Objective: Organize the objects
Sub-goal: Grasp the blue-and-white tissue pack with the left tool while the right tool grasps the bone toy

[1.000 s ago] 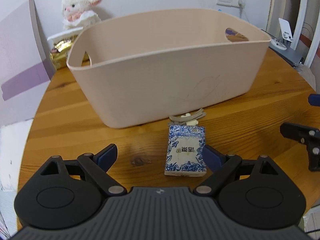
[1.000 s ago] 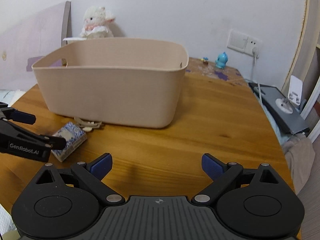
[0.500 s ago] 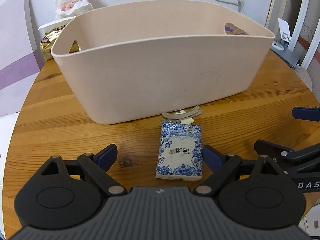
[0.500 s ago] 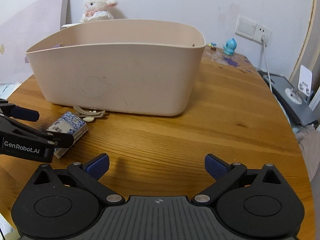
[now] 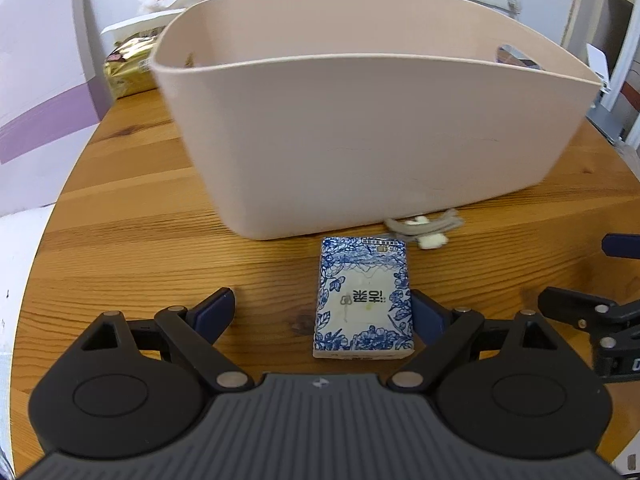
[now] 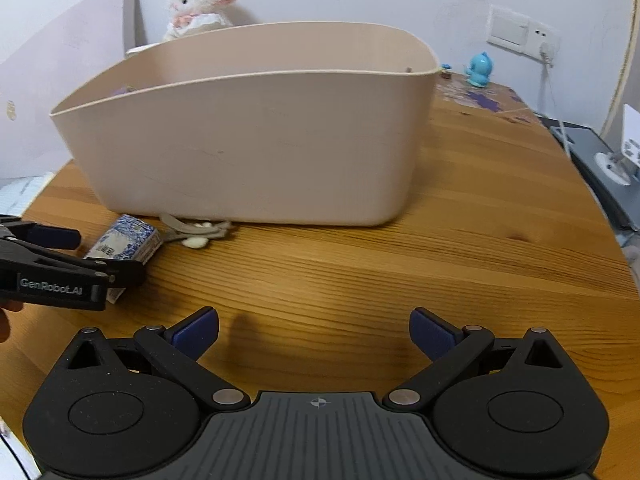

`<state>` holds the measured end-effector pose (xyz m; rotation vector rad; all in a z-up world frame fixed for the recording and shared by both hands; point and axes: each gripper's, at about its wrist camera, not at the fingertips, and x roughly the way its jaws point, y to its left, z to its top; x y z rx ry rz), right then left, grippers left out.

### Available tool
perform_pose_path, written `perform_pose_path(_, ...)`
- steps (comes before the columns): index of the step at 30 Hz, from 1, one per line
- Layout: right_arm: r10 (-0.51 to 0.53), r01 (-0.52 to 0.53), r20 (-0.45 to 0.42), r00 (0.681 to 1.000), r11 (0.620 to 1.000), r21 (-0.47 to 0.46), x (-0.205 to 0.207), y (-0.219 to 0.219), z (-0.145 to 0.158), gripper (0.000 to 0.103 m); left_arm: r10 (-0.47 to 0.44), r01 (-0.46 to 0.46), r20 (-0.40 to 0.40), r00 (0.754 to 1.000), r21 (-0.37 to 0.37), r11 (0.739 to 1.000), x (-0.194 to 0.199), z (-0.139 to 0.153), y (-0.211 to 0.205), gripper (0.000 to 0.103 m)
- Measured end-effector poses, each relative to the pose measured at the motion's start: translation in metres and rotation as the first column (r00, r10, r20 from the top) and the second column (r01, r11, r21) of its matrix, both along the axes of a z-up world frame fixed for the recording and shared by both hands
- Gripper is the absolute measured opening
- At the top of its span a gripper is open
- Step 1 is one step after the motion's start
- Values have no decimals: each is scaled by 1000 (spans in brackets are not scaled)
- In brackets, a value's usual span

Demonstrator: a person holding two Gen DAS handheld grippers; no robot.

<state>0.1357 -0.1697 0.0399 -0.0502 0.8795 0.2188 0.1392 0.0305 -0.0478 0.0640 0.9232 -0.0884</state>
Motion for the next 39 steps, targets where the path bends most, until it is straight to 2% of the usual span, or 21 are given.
perform_pose_path(7,-1,0,-34,999,1000,-12,14,17,-7,103,36,-36,17,999,-10,999,4,-2,25,92)
perform_pose_path(15,-40,34,47,998,991,131,13,28,-7,103,41,-41,33,999,-9,999,15,-2,47,92)
perform_pose_path(18,-39,30,52,998,986,162,15,36,-8,102,45,-45,40,998,-10,999,20,-3,53,92)
perform_pose_path(21,-14,8,54,998,993,120,18,49,-10,98,58,-57,55,997,-11,998,18,-4,56,92)
perform_pose_path(27,2,-6,105,994,999,41,19,67,-17,98,61,-61,62,996,-11,998,17,-3,55,93)
perform_pose_path(39,-38,34,123,992,999,35,27,78,-19,93,38,-37,68,997,-9,999,17,-3,63,92)
